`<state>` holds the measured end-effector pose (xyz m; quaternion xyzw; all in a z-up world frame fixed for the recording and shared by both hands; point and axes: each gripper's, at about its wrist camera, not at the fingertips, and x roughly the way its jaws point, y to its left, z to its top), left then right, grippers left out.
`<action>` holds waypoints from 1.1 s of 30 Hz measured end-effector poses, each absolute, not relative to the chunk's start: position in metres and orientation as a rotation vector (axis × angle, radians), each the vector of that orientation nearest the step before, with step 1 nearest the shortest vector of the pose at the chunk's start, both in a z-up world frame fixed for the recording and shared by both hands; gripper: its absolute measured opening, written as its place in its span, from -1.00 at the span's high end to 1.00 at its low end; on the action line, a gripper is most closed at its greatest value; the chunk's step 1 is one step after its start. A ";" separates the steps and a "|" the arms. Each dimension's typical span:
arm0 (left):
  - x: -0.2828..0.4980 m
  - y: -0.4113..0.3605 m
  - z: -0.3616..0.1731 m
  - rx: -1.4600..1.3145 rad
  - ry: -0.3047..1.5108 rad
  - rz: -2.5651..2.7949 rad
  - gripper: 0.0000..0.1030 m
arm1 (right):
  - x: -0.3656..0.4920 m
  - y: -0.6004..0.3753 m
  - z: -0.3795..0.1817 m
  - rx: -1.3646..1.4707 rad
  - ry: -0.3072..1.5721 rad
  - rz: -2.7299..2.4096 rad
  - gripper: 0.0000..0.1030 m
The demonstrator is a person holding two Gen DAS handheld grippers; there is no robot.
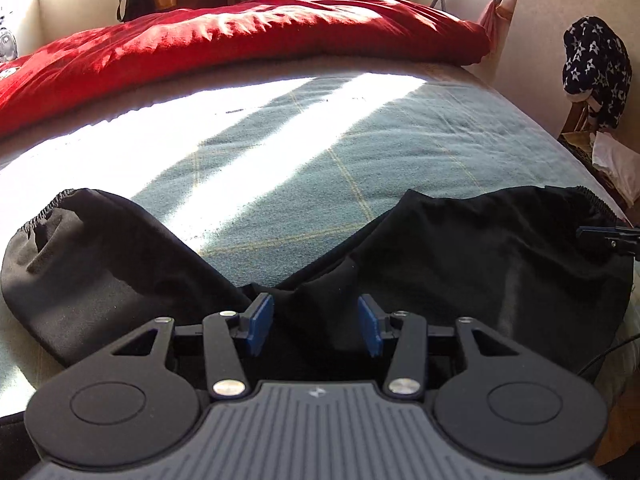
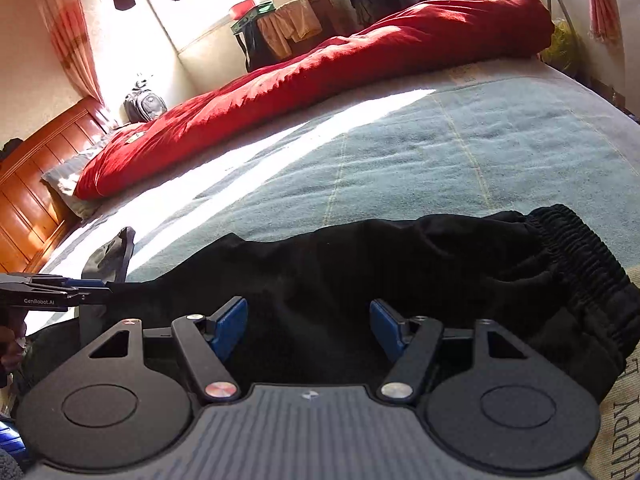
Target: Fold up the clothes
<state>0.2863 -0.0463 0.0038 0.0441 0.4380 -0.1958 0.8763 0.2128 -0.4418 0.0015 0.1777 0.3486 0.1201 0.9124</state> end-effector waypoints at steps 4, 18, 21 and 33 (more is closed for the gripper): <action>0.272 -0.041 -0.005 0.057 0.941 -0.427 0.05 | 0.219 -0.419 0.014 0.339 0.721 0.317 -0.40; 0.256 0.032 -0.011 -0.076 0.916 -0.463 -0.38 | 0.213 -0.285 0.018 0.318 0.836 0.631 -0.53; 0.258 0.053 -0.011 -0.103 0.909 -0.505 -0.40 | 0.214 -0.249 0.009 0.293 0.862 0.640 -0.55; 0.251 0.138 -0.016 -0.250 0.931 -0.673 -0.48 | 0.273 -0.172 -0.027 0.372 0.972 0.576 -0.60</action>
